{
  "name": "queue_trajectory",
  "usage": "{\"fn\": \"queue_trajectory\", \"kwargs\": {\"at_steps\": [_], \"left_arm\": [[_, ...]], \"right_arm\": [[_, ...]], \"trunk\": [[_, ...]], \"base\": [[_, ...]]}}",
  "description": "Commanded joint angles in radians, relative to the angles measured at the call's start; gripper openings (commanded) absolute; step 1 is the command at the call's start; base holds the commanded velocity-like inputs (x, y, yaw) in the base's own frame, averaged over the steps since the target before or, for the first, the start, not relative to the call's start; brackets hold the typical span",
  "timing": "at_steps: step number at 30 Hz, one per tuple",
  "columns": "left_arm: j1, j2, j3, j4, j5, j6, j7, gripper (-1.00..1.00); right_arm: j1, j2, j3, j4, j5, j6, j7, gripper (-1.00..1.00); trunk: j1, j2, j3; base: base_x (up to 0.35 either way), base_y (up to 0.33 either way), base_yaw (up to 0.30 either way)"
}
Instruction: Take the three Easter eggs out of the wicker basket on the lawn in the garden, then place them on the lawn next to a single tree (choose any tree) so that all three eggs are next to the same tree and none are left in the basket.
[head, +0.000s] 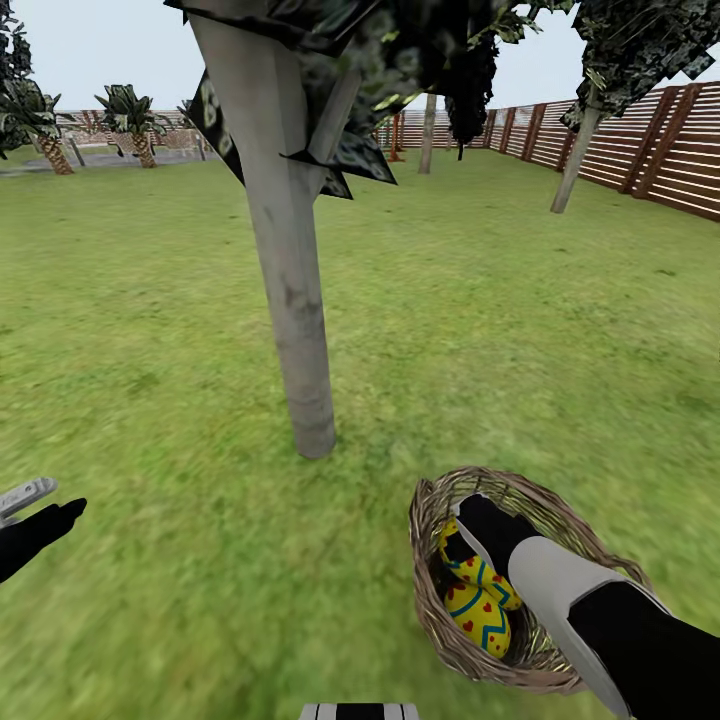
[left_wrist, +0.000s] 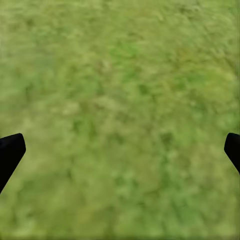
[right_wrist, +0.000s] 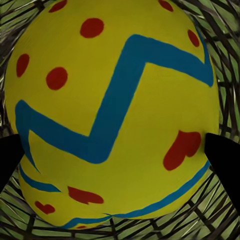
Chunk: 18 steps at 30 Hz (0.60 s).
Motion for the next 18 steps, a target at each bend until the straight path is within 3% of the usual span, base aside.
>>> {"fn": "queue_trajectory", "kwargs": {"at_steps": [1,18], "left_arm": [[-0.001,0.000,0.000,-0.001,0.011,0.002,0.009,1.00],[-0.001,0.000,0.000,-0.001,0.011,0.002,0.009,1.00]], "right_arm": [[0.000,0.000,0.006,-0.001,-0.007,0.005,-0.004,-1.00],[0.000,0.002,0.005,0.000,-0.007,0.013,-0.002,-1.00]], "trunk": [[0.000,0.000,-0.001],[-0.002,0.001,0.018]], "base": [[0.000,0.000,0.000],[0.000,0.000,0.000]]}}
